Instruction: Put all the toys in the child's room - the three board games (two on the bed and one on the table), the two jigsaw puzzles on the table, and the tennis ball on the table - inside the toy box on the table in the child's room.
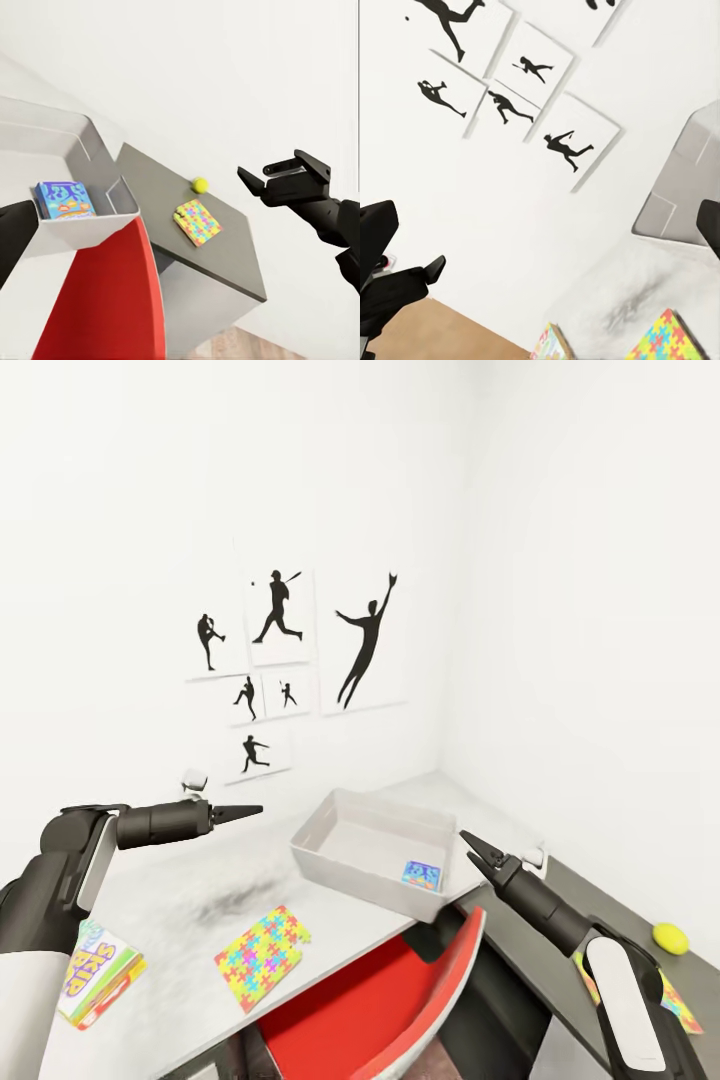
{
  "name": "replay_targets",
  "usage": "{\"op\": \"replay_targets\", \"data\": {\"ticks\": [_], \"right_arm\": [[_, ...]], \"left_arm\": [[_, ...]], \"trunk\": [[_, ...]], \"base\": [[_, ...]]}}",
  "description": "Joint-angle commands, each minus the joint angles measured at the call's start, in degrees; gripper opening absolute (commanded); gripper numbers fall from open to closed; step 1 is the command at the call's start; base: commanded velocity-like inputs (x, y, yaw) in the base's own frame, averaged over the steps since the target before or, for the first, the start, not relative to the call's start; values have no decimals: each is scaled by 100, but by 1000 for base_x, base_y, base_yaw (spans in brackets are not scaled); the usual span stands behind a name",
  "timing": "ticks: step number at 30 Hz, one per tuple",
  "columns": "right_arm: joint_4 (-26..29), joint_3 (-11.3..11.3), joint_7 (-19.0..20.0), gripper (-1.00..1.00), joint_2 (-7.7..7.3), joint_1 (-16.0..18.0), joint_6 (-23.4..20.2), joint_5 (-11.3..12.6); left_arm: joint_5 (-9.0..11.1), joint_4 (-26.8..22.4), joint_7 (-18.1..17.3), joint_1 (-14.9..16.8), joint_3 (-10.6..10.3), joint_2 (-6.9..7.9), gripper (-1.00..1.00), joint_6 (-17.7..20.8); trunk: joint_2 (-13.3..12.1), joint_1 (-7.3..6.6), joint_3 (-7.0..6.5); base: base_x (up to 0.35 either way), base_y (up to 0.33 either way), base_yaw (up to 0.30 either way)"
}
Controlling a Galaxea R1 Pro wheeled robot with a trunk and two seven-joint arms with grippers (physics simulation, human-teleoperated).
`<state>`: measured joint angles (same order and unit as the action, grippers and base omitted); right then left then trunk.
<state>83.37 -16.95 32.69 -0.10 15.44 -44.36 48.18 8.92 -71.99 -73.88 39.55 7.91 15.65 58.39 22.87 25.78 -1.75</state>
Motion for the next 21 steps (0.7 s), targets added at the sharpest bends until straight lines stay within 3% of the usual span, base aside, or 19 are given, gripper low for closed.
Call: {"op": "replay_targets", "data": {"ticks": [1, 7, 15, 21], "right_arm": [[-2, -8, 9, 100, 1, 3, -38, 15], [-14, -10, 9, 100, 1, 2, -38, 13], [-63, -32, 16, 100, -5, 3, -38, 37], [-154, -238, 22, 100, 0, 2, -44, 55]], "left_arm": [[13, 1, -6, 1, 0, 1, 100, 43], [13, 1, -9, 1, 0, 4, 100, 41], [13, 1, -8, 1, 2, 8, 100, 41], [13, 1, -7, 2, 1, 8, 100, 41]], "trunk": [[5, 0, 3], [5, 0, 14], [5, 0, 52], [5, 0, 70]], "base": [[-206, 0, -33], [-206, 0, -69], [-200, 0, -204], [-133, 0, -255]]}}
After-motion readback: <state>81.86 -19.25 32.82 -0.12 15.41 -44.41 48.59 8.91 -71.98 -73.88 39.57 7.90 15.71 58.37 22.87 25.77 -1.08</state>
